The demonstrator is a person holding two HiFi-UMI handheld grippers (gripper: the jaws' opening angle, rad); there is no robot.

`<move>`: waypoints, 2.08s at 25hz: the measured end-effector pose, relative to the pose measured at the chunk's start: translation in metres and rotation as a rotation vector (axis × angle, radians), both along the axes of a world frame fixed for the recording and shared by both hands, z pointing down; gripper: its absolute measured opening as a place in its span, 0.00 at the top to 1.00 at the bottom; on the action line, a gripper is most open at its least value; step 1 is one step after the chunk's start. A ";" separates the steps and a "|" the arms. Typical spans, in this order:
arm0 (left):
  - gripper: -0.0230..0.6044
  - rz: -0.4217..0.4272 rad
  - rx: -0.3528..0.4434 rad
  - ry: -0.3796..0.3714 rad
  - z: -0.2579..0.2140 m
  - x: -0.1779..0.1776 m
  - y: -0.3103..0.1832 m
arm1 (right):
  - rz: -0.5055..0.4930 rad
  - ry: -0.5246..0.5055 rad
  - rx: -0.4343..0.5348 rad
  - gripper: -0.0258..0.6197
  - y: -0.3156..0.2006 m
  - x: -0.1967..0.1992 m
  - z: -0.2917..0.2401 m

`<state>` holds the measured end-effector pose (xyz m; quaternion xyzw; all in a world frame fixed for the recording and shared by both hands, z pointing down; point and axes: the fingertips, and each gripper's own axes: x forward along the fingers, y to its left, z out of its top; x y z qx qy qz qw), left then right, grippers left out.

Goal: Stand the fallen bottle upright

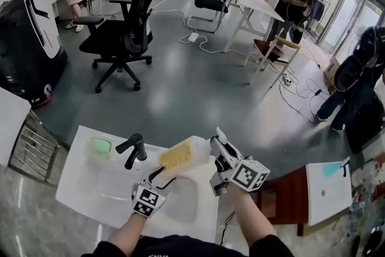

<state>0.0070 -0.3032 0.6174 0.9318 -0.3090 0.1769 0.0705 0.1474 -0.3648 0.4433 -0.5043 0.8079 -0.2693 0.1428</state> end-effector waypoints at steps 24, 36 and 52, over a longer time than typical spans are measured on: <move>0.67 -0.168 -0.176 0.150 0.025 -0.015 -0.017 | -0.497 0.273 0.227 0.80 -0.004 -0.159 -0.043; 0.67 -0.107 -0.270 0.219 0.031 -0.014 -0.015 | -0.510 0.270 0.256 0.78 0.002 -0.156 -0.043; 0.64 -0.135 -0.220 0.249 -0.007 -0.034 0.008 | -0.329 0.230 0.185 0.58 0.050 -0.091 -0.022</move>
